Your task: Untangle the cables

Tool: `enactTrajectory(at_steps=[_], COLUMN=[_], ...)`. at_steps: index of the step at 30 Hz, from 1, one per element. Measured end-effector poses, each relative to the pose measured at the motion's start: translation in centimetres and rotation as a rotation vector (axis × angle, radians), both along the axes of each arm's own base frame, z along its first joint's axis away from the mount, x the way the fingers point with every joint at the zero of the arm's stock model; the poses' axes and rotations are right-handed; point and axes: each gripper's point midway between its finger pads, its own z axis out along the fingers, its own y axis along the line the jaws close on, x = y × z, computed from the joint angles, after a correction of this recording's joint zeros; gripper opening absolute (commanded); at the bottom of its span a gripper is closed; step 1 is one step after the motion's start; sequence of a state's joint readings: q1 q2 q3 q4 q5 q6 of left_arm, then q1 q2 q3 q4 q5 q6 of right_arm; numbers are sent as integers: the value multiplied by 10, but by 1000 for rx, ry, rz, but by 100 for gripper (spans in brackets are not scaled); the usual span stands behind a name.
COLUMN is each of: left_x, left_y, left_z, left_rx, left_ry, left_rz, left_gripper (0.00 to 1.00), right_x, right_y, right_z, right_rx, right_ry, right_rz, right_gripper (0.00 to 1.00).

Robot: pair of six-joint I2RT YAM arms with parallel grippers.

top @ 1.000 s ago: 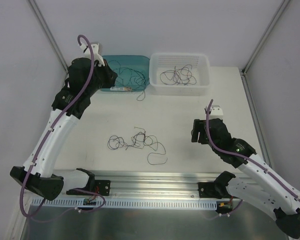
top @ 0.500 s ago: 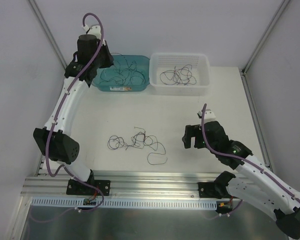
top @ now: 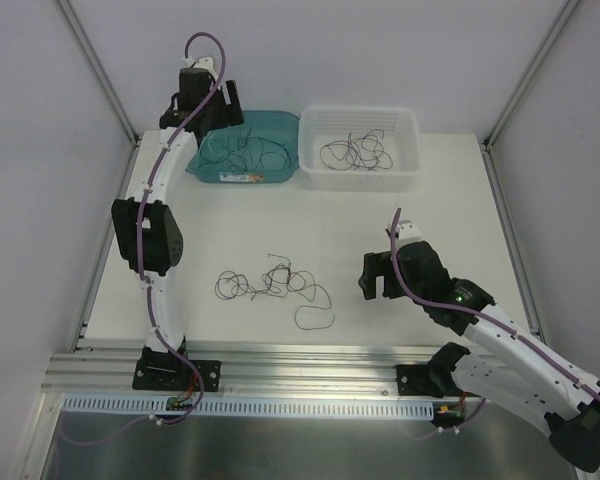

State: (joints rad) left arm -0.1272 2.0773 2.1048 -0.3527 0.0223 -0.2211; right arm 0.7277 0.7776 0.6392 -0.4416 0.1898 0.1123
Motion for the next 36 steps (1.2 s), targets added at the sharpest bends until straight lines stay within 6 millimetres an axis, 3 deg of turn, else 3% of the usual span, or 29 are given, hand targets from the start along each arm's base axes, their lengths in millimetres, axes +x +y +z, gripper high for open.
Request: enactTrajectory(at_steps=[1,2,4,8,13,17,19,24,26,32,36], left_x=[4,6,5,-17,-89,-167,-205,-292,-320,-372,-382], left_y=[1,2,8,18,18,5,-6,-35,-45,-53,-51], left_z=[-12,-22,-39,-49,-47,-33,-38,-88,-110,-142,-150], left_rx=[-3,-9,-25,-49,-102,-170,-204,-257,-261,-283,-295], left_ry=[20,40,77,123,176,165,166,278,330,384,382], left_rz=[2,9,27,57,57,23,-8,-112,-156,-217,-213], left_gripper=[95,99,99,99,98,96,95,93,93,91,88], right_x=[0,0,0,2,0,-5,-8,-13,-16,-14,-17], right_y=[1,2,4,12,27,41,49,69,79,108,125], right_z=[-2,-4,-8,-12,-19,-28,-33,-43,-47,-57,-63], right_rx=[-5,-10,-14,-5,16,24,33,59,69,84,71], right_ry=[8,15,29,46,84,127,149,206,233,291,312], right_rz=[3,6,13,34,80,121,137,165,179,192,209], right_gripper=[97,97,97,99,99,95,95,87,79,62,57])
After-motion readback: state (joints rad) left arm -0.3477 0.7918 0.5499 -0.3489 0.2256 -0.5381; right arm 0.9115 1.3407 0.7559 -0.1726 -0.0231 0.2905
